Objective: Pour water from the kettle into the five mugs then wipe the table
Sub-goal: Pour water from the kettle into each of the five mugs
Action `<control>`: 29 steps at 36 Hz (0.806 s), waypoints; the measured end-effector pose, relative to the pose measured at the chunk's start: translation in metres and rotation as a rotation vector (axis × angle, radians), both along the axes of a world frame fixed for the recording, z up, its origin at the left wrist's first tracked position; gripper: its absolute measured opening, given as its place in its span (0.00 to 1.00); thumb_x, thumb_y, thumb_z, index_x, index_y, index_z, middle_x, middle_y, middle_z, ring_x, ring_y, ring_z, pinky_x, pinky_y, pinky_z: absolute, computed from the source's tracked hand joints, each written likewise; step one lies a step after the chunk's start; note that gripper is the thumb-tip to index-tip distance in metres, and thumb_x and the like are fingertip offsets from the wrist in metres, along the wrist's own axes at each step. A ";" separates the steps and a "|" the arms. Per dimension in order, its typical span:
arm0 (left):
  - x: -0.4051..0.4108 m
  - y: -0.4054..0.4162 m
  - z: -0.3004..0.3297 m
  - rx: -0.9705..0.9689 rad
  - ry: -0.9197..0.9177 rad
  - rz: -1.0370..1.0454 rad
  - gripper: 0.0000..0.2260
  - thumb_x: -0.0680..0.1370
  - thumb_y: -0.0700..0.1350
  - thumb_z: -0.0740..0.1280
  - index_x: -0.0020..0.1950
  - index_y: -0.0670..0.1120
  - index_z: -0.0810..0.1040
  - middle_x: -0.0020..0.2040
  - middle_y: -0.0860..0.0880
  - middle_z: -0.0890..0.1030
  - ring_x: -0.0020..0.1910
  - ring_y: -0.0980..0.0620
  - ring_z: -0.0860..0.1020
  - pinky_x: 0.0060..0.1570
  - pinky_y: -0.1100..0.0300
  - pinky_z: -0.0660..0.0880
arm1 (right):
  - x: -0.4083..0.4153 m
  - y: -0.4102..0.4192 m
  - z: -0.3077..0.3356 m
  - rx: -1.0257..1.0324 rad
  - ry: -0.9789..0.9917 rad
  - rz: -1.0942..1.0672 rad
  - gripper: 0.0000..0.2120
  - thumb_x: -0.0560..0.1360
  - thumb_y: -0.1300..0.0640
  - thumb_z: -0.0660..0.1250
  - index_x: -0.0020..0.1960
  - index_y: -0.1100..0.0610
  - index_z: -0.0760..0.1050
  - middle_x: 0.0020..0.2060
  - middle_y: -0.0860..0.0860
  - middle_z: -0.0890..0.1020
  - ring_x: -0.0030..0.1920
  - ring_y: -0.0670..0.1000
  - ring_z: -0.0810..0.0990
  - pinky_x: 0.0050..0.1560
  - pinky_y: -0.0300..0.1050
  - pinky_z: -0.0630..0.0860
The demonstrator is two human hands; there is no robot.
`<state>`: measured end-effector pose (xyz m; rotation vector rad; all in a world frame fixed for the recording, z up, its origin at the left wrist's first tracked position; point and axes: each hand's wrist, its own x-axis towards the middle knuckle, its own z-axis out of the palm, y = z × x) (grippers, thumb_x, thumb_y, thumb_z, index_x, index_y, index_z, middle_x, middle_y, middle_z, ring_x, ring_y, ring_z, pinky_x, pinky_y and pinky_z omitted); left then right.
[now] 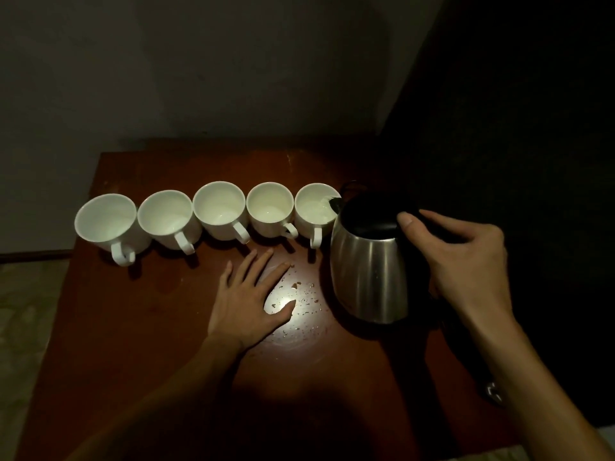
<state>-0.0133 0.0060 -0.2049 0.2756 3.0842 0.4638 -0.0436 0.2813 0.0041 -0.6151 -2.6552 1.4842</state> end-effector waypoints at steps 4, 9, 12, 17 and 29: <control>0.000 -0.001 0.000 0.003 -0.003 0.003 0.34 0.77 0.72 0.56 0.82 0.64 0.57 0.84 0.53 0.56 0.83 0.50 0.51 0.79 0.39 0.47 | 0.000 0.002 -0.004 -0.024 0.005 -0.008 0.43 0.62 0.26 0.75 0.69 0.49 0.85 0.62 0.48 0.87 0.63 0.48 0.85 0.66 0.55 0.84; 0.000 0.000 0.000 0.003 -0.013 0.003 0.34 0.77 0.72 0.56 0.82 0.65 0.56 0.84 0.53 0.54 0.83 0.50 0.49 0.79 0.39 0.45 | -0.001 0.007 -0.009 -0.020 0.017 -0.007 0.52 0.54 0.16 0.71 0.68 0.46 0.86 0.61 0.46 0.88 0.62 0.47 0.86 0.65 0.56 0.84; 0.000 0.000 -0.001 -0.001 -0.015 0.002 0.34 0.77 0.73 0.56 0.82 0.65 0.55 0.84 0.54 0.54 0.83 0.50 0.49 0.79 0.40 0.44 | -0.001 0.007 -0.009 -0.029 0.017 0.007 0.47 0.57 0.20 0.74 0.68 0.47 0.85 0.62 0.47 0.88 0.63 0.47 0.85 0.65 0.57 0.84; 0.000 -0.001 -0.001 -0.004 -0.011 0.005 0.34 0.77 0.72 0.56 0.82 0.65 0.56 0.84 0.54 0.54 0.83 0.51 0.49 0.79 0.41 0.44 | -0.001 0.006 -0.007 -0.035 0.004 -0.007 0.44 0.60 0.24 0.75 0.69 0.47 0.85 0.63 0.47 0.87 0.63 0.48 0.85 0.66 0.56 0.83; 0.001 0.000 -0.001 0.001 0.000 0.008 0.34 0.77 0.72 0.57 0.81 0.64 0.59 0.84 0.53 0.55 0.83 0.50 0.51 0.79 0.39 0.47 | 0.000 0.001 -0.002 -0.041 0.009 0.002 0.43 0.61 0.27 0.73 0.70 0.49 0.84 0.61 0.48 0.87 0.61 0.47 0.85 0.64 0.55 0.84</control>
